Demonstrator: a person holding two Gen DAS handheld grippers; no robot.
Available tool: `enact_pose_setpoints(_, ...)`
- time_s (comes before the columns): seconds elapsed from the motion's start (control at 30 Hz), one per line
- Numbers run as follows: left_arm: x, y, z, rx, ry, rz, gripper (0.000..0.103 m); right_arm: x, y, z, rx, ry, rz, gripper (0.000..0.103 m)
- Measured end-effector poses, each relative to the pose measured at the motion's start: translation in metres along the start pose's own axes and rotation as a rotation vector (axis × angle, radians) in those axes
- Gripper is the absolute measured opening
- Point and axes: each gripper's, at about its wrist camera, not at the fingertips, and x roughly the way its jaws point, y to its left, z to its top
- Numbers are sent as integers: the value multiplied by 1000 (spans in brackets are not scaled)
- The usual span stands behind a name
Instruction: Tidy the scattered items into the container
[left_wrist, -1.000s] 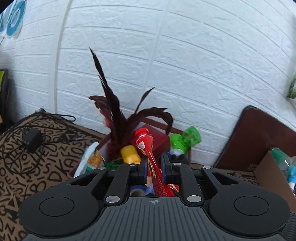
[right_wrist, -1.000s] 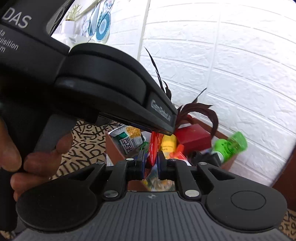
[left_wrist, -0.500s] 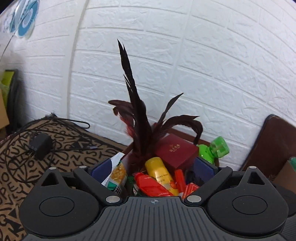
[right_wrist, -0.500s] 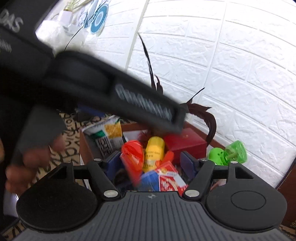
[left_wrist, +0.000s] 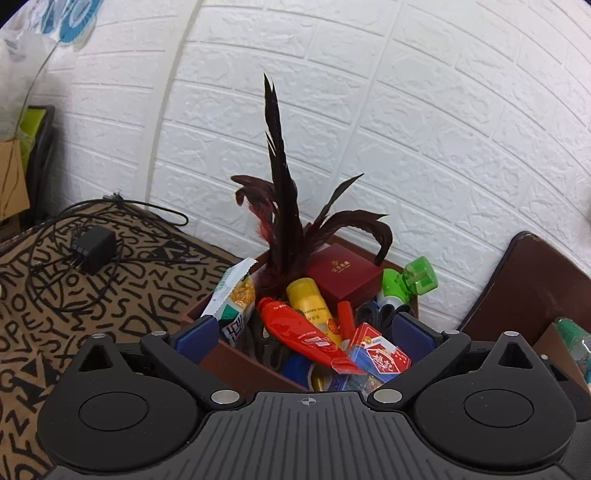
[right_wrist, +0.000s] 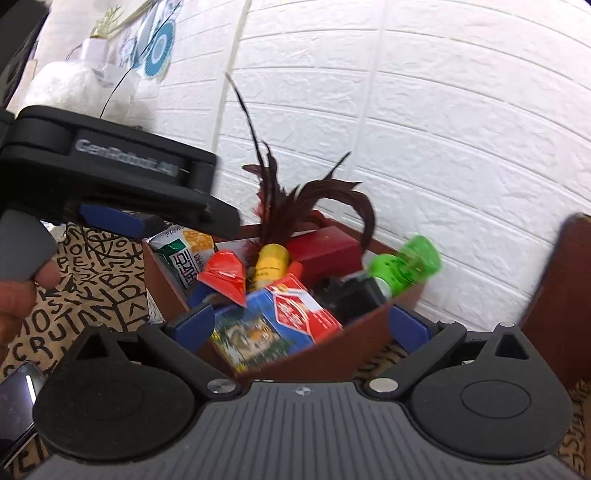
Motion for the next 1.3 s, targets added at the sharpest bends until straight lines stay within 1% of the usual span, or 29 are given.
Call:
enact_pose_setpoints(0.1, -14, -4, -3, 6, 6, 3, 103, -15, -6, -6, 47, 8, 3, 101)
enact_pose_setpoints(0.17, -24, -10, -7, 28, 12, 0, 103, -24, -8, -9, 76, 17, 15, 102)
enact_pose_setpoints(0.2, -29, -14, -9, 48, 14, 1, 103, -24, -7, -11, 86, 21, 22, 102)
enact_pose_setpoints(0.27, -40, -25, -14, 108, 15, 26, 103, -31, -9, -12, 97, 32, 28, 102)
enact_pose_setpoints(0.33, -51, -36, -20, 175, 7, 62, 103, -50, -11, -13, 90, 45, 25, 102)
enact_pose_setpoints(0.4, -62, -46, -26, 216, 0, 68, 103, -64, -11, -14, 57, 43, 1, 102)
enact_pose_setpoints(0.47, -69, -55, -30, 239, 18, 65, 103, -76, -10, -13, 31, 30, -22, 102)
enact_pose_setpoints(0.6, -80, -72, -40, 268, 60, 75, 103, -98, -13, -10, 24, 21, -27, 103)
enact_pose_setpoints(0.73, -92, -88, -50, 314, 59, 113, 103, -110, -16, -13, 29, 42, -30, 103)
enact_pose_setpoints(0.8, -97, -94, -54, 336, 57, 121, 103, -114, -17, -15, 36, 55, -26, 103)
enact_pose_setpoints(0.97, -104, -103, -60, 343, 70, 106, 103, -123, -15, -21, 43, 71, -16, 103)
enact_pose_setpoints(1.3, -108, -112, -67, 357, 92, 108, 103, -138, -13, -26, 35, 75, -20, 103)
